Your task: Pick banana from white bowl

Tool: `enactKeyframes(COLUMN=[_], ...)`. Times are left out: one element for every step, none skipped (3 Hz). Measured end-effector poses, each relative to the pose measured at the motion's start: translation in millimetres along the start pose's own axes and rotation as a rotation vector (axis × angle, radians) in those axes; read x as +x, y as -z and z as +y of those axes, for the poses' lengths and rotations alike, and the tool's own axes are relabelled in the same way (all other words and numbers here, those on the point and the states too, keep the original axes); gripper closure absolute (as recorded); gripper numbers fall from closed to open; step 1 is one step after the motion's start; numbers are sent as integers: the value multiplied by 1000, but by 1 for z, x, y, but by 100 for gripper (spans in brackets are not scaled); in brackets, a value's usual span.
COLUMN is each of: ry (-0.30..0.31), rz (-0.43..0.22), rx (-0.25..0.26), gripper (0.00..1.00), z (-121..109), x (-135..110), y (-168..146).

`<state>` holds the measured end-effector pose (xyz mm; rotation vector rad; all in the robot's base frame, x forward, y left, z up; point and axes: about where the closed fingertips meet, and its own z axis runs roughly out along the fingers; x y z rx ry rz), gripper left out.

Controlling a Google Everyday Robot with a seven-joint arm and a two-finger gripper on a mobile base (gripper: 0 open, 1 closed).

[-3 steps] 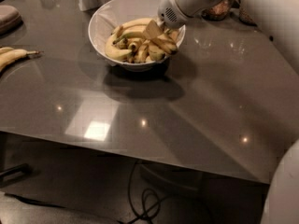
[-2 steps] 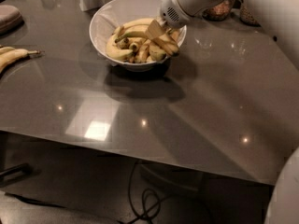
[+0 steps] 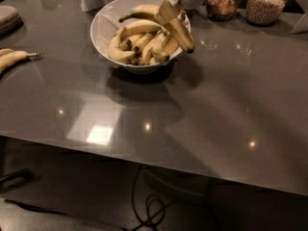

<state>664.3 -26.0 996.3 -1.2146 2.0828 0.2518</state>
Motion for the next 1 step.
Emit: enactKeyframes(ry=[12], rz=[24], rx=[-28], gripper=[100], z=[11], x=[-3], y=[25])
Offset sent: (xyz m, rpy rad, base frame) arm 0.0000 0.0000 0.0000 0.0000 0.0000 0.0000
